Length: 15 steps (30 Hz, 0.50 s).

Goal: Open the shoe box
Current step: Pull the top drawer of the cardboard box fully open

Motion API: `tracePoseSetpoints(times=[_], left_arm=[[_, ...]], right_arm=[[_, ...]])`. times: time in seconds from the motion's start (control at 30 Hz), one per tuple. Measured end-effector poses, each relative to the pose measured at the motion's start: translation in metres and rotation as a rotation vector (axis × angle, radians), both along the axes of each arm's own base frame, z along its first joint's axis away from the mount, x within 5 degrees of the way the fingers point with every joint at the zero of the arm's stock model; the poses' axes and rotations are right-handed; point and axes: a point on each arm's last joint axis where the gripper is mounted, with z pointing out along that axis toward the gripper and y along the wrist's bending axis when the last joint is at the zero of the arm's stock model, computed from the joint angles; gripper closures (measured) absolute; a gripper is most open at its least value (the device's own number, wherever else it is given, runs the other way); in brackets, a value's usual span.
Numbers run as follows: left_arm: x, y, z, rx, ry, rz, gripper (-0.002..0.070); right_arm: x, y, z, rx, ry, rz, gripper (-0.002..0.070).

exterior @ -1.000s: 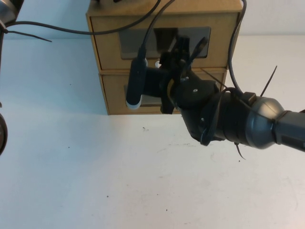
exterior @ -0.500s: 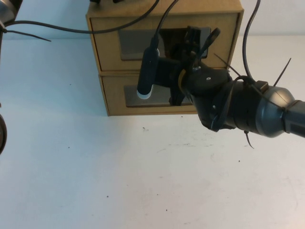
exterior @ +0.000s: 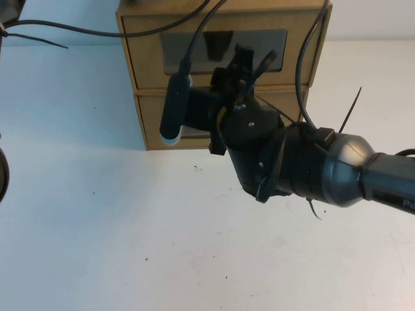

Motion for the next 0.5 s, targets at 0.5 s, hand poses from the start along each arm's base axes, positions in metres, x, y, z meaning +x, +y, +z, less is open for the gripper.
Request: tracePoseSetpoints(times=[0.5], left_arm=[[0.0, 0.0, 0.0, 0.002, 0.002, -0.003, 0.0679]], right_arm=[[0.017, -0.002, -0.025, -0.064, 0.009, 0.02, 0.0425]])
